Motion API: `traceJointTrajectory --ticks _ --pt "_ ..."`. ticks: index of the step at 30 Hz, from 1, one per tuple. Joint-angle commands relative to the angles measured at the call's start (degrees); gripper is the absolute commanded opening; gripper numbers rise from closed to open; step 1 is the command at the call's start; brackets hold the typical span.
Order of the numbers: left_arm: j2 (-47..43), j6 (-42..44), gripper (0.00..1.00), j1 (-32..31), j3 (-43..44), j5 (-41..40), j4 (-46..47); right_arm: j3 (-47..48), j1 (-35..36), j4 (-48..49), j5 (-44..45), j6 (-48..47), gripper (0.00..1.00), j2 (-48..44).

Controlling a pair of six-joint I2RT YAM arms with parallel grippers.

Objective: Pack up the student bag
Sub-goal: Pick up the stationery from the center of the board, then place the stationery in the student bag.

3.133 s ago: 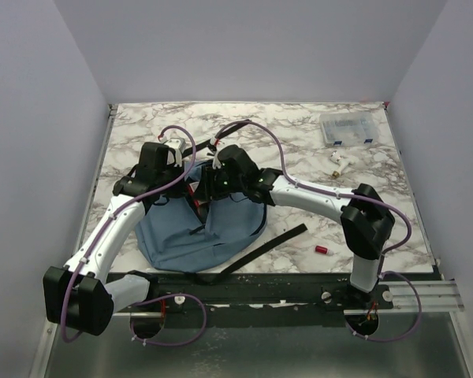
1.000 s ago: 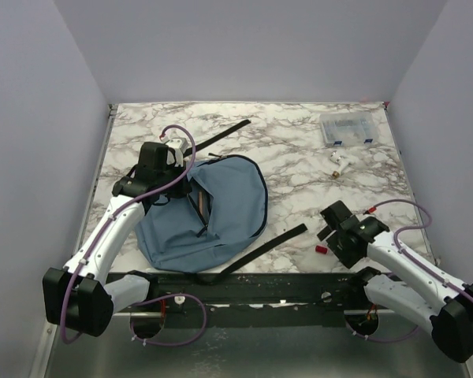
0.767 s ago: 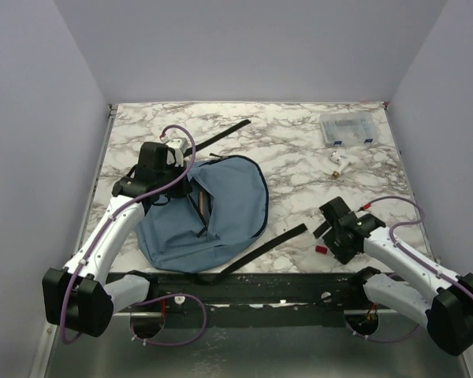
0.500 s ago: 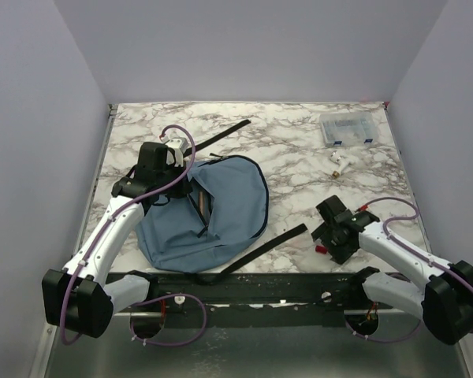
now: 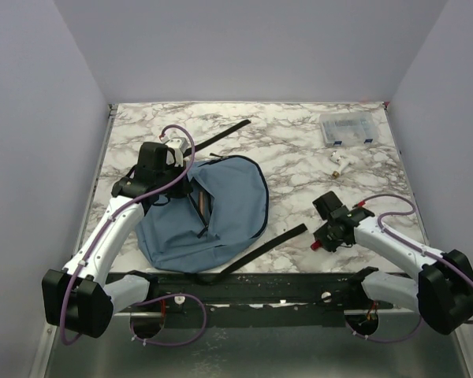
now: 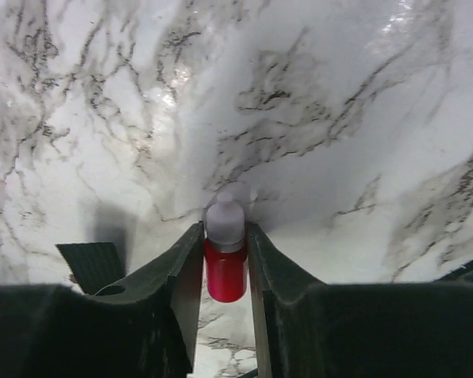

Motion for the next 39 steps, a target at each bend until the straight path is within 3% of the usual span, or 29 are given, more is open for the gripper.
traceJointTrajectory --ticks 1,5,7,14,17,22,30,39 --pt "0.4 -2.2 0.00 -0.6 0.3 7.1 2.5 -1.5 -0.2 6.3 2.0 -2.9 0.25 2.7" --pt "3.2 -3.4 0.00 -1.3 0.7 10.2 3.0 0.3 -0.3 14.2 -1.1 -15.4 0.07 2.6" --pt "4.2 -3.7 0.00 -2.4 1.2 10.5 3.1 1.6 -0.2 17.8 -3.8 -22.5 0.02 2.3" --pt "5.5 -3.2 0.00 -5.6 2.3 10.4 3.3 4.1 1.3 29.2 -11.7 -38.2 0.00 -11.4" --pt "4.6 -2.8 0.00 -5.5 2.2 8.9 3.2 5.4 1.9 34.5 -14.7 -39.9 0.00 -15.6" --pt "3.6 -2.5 0.00 -5.4 2.0 7.8 2.9 12.5 7.2 42.5 -21.0 -40.3 0.00 -5.6" --pt "2.4 -1.8 0.00 -5.3 1.5 6.6 2.5 31.1 28.1 47.7 -9.2 -45.0 0.02 19.6" --pt "1.4 -1.3 0.00 -5.2 1.2 5.7 2.1 40.4 31.8 40.4 -3.6 -47.8 0.06 33.4"
